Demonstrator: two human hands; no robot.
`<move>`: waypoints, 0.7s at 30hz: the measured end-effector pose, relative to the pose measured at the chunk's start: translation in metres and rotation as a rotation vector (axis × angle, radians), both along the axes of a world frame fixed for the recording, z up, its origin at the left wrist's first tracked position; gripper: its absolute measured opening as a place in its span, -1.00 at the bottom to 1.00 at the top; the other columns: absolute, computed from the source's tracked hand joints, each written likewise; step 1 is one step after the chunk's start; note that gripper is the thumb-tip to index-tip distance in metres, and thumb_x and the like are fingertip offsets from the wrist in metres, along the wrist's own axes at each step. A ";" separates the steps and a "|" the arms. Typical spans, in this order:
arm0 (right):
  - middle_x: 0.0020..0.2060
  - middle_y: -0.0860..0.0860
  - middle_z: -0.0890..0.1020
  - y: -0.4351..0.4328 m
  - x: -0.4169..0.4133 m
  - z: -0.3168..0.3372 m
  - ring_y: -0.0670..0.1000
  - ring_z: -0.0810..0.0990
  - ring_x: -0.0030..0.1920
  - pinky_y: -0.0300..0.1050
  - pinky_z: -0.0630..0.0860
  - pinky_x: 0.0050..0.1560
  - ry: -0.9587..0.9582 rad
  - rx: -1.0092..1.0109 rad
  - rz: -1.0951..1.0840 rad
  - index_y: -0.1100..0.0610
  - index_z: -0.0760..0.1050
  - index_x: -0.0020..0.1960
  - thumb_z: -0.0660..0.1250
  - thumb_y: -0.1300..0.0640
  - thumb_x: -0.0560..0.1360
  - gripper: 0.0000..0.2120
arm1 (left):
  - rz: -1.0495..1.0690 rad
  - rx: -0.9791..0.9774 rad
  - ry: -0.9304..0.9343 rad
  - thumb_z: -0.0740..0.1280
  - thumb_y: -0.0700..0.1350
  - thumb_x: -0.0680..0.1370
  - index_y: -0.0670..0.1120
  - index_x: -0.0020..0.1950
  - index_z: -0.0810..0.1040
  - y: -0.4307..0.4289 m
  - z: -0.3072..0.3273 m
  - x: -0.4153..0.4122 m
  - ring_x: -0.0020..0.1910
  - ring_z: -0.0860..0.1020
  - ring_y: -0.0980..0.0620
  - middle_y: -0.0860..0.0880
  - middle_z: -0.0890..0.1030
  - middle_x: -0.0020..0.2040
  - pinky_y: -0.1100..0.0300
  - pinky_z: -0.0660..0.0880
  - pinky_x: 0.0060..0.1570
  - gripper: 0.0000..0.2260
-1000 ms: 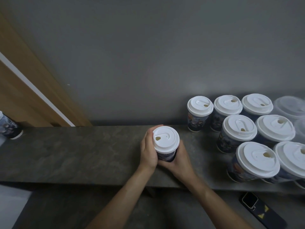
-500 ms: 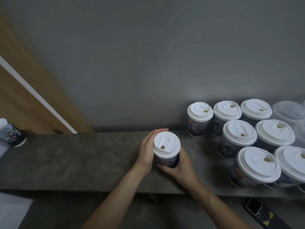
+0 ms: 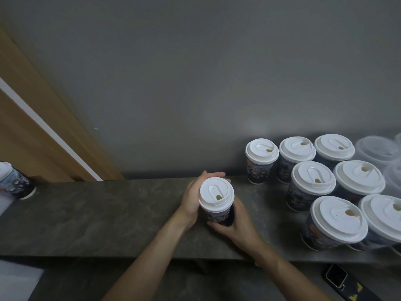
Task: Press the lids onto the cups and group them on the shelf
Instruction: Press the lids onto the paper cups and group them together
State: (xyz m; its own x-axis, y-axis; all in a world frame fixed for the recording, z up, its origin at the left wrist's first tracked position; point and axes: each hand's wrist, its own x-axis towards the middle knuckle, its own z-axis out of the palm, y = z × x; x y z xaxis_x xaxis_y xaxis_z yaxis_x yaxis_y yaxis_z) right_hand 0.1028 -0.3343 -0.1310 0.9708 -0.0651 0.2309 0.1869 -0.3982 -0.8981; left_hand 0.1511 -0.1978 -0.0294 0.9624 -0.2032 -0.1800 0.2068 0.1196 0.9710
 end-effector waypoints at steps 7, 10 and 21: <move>0.20 -0.19 0.56 0.005 0.000 -0.001 -0.20 0.53 0.25 -0.16 0.52 0.23 0.013 -0.028 -0.006 -0.17 0.39 0.32 0.65 -0.22 0.24 -0.25 | 0.242 0.017 -0.122 0.22 -0.07 0.61 -0.16 0.03 0.72 -0.004 -0.011 -0.013 0.08 0.67 -0.03 -0.11 0.74 0.04 0.14 0.54 0.10 -0.70; 0.17 -0.20 0.57 0.001 0.000 0.000 -0.20 0.55 0.23 -0.11 0.54 0.21 0.001 -0.037 -0.016 -0.27 0.36 0.26 0.66 -0.22 0.26 -0.30 | 0.252 0.053 -0.097 0.15 -0.22 0.66 -0.16 0.05 0.71 -0.004 -0.009 -0.011 0.04 0.68 0.03 -0.08 0.74 0.02 0.18 0.53 0.06 -0.69; 0.28 -0.19 0.57 0.005 0.001 0.000 -0.19 0.53 0.32 -0.08 0.53 0.29 0.023 -0.022 0.006 -0.12 0.37 0.42 0.66 -0.27 0.26 -0.16 | 0.317 0.042 -0.205 0.19 -0.11 0.51 -0.13 0.03 0.72 -0.010 -0.019 -0.020 0.08 0.67 -0.02 -0.07 0.73 0.04 0.18 0.56 0.08 -0.69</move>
